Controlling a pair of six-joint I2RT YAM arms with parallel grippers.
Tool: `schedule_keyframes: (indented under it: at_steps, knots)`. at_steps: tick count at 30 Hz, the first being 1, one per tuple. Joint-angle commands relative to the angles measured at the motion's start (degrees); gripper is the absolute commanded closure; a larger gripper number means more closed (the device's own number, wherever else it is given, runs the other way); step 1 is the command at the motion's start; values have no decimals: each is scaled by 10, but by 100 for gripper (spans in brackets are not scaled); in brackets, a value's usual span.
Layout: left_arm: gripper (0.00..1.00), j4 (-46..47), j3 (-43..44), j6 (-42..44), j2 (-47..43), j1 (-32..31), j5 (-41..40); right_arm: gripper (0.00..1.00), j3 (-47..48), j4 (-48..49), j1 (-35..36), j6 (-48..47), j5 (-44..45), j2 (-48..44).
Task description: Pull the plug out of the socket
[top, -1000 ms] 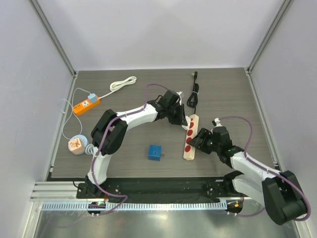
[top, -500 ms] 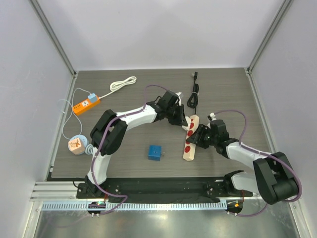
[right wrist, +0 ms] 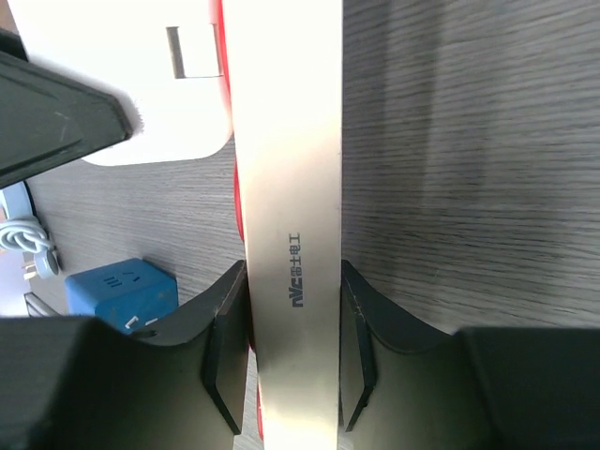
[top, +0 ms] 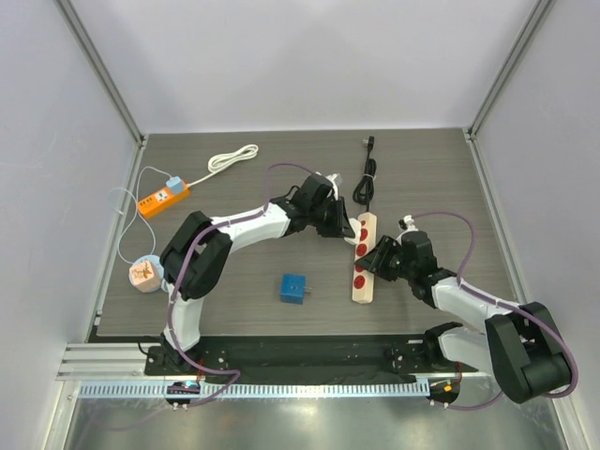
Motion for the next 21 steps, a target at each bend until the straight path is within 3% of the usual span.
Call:
schedule_keyframes:
  at_steps: [1, 10, 21]
  knots:
    - [100, 20, -10, -11, -77, -5, 57, 99, -14, -32, -19, 17, 172, -3]
    - [100, 44, -51, -7, -116, -5, 26, 99, -28, -38, -36, 37, 177, -37]
    - [100, 40, -85, 0, -156, -5, 22, 99, -40, -38, -93, 54, 113, -28]
